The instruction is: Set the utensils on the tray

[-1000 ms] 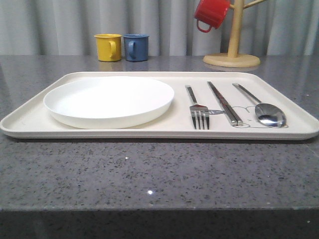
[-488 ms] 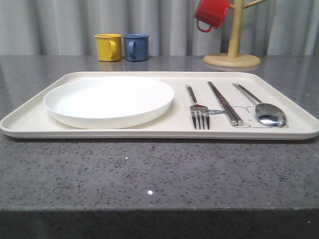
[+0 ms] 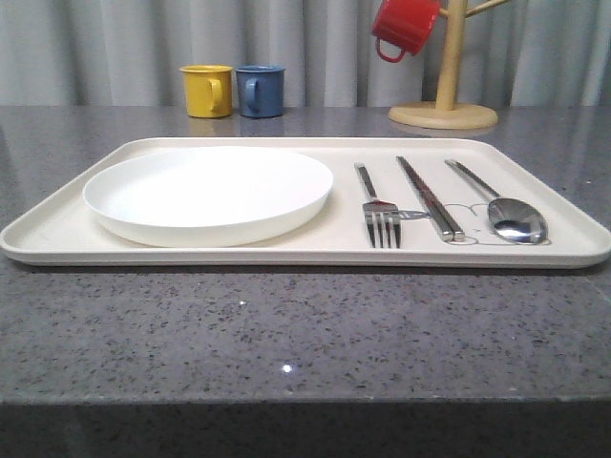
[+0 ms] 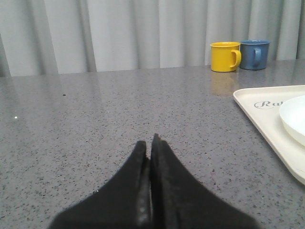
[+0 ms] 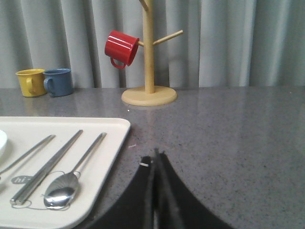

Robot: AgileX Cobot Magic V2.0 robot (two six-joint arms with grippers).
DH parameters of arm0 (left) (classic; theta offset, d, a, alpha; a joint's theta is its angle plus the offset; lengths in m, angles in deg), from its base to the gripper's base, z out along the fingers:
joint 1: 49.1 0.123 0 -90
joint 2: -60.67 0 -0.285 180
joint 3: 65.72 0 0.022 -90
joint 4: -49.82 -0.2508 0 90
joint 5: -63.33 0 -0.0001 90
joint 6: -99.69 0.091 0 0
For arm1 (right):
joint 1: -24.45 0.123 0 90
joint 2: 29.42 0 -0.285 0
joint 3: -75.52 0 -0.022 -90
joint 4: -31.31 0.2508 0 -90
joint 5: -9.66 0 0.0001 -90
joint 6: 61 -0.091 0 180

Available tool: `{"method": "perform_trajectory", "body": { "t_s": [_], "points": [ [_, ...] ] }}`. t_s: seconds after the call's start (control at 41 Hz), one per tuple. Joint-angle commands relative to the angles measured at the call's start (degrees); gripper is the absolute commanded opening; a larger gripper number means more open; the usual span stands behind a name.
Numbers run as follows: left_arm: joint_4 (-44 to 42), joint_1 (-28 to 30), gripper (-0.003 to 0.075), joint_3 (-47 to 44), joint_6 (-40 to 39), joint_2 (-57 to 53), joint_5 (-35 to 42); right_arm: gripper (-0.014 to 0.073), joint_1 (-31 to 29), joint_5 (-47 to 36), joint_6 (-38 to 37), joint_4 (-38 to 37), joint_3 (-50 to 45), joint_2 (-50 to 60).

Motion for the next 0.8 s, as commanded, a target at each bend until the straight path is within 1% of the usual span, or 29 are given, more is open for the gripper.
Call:
{"method": "perform_trajectory", "body": {
  "t_s": [0.0, 0.122, 0.171, 0.561, 0.683, 0.78],
  "points": [
    [0.25, -0.51, -0.0018, 0.14, -0.62, -1.3, 5.05, -0.0122, -1.01, -7.69, 0.56, 0.36, -1.29, 1.18],
    [0.25, -0.51, -0.0018, 0.14, -0.62, -1.3, 5.05, -0.0122, -1.93, -9.16, 0.5, 1.12, -4.0, 1.18],
    [0.25, -0.51, -0.0018, 0.14, -0.62, -1.3, 5.05, -0.0122, -1.93, -8.28, 0.5, 1.12, -3.77, 1.18],
    [0.25, -0.51, -0.0018, 0.14, -0.62, -1.3, 5.05, -0.0122, -1.93, -8.77, 0.62, 1.77, -3.83, 1.18],
    [0.25, -0.51, -0.0018, 0.14, -0.62, -1.3, 5.05, -0.0122, -1.93, -8.77, 4.08, 3.83, -3.83, 1.18],
    [0.25, -0.51, -0.0018, 0.14, -0.62, -1.3, 5.05, -0.0122, -1.93, -9.13, 4.48, 4.69, -3.83, 1.18]
  ]
}}
